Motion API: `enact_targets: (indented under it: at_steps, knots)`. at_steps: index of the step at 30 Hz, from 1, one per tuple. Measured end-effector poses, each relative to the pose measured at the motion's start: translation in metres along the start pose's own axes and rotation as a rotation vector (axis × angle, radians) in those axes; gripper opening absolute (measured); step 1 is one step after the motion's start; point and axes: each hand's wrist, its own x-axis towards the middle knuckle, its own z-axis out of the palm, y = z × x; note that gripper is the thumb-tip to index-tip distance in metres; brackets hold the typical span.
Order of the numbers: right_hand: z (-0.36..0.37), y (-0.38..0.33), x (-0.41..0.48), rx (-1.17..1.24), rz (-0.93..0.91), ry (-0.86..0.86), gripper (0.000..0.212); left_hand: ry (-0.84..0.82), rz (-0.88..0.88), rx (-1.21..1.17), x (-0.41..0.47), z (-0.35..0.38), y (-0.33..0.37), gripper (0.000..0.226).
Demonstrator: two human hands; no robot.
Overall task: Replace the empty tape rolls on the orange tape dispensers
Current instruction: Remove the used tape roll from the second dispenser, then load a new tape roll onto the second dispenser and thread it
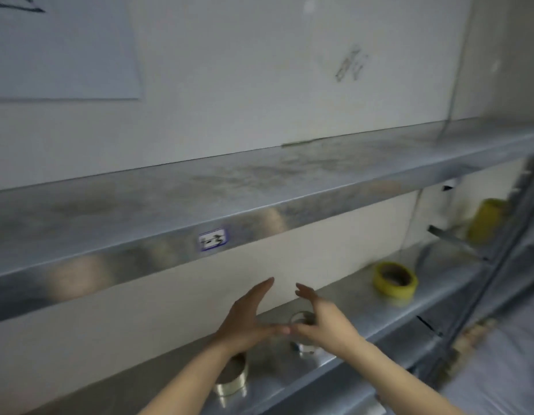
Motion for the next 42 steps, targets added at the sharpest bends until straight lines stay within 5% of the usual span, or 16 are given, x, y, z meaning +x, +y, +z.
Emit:
enact_targets:
  at_steps: [9,17,21,30,35,39,42]
  knots:
    - [-0.12,0.116,-0.021,0.009,0.156,0.214,0.122,-0.139,0.157,0.028,0.103,0.11,0.092,0.097]
    - [-0.192,0.229,0.007,-0.084,0.115,0.11,0.096,-0.122,0.075,0.041,0.189,0.199,0.13,0.099]
    - [-0.201,0.262,0.029,-0.162,0.064,0.006,0.1,-0.075,0.04,0.064,0.214,0.221,0.124,0.096]
    - [-0.173,0.291,0.075,-0.434,-0.095,-0.203,0.045,-0.014,-0.069,-0.046,0.231,0.237,0.112,0.088]
    - [-0.169,0.293,0.073,-0.403,-0.168,-0.113,0.031,0.004,-0.102,-0.106,0.231,0.23,0.114,0.071]
    - [-0.172,0.283,0.069,-0.337,-0.249,-0.05,0.028,-0.025,-0.12,-0.195,0.228,0.208,0.112,0.11]
    - [-0.172,0.26,0.064,-0.292,-0.306,-0.053,0.021,-0.069,-0.092,-0.209,0.22,0.18,0.114,0.098]
